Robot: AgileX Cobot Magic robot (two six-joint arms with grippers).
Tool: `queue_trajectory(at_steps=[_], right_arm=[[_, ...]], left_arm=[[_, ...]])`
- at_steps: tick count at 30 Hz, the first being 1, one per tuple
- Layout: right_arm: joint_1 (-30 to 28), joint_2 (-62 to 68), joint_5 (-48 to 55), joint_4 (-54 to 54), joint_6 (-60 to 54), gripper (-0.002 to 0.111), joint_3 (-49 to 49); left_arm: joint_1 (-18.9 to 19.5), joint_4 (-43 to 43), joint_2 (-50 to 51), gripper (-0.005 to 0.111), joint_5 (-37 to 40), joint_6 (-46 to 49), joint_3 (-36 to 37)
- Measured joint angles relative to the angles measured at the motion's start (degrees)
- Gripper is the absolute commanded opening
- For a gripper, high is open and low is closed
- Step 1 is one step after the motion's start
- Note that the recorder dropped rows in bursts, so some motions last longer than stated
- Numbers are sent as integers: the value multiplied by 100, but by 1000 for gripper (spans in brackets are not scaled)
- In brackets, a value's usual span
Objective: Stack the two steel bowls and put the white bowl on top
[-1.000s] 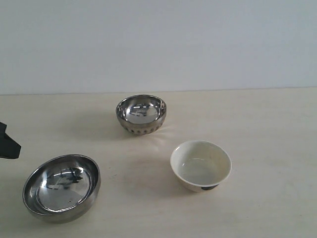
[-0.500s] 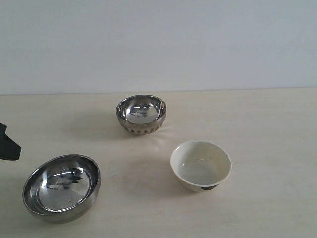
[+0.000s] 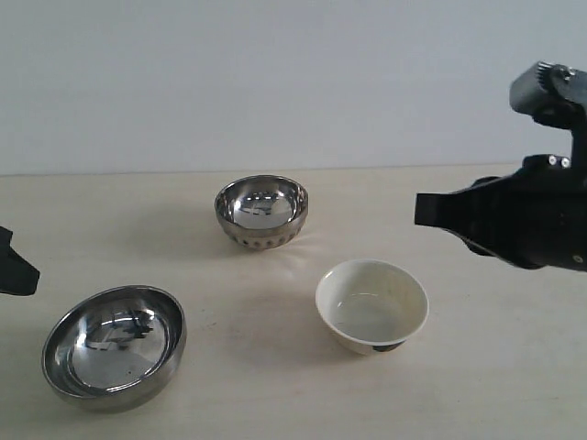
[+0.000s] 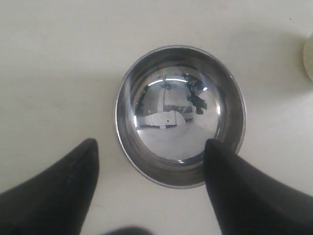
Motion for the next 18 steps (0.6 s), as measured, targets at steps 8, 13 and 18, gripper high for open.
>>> queue_trajectory(at_steps=[8, 13, 18], right_arm=[[-545, 623, 1330, -196, -616, 14, -1245], [-1383, 1030, 2640, -415, -630, 51, -2219], [-1668, 1210, 2972, -474, -640, 50, -2720]], left_arm=[[0, 0, 529, 59, -33, -37, 0], [0, 0, 760, 59, -235, -37, -62], [0, 0, 805, 59, -465, -25, -70]])
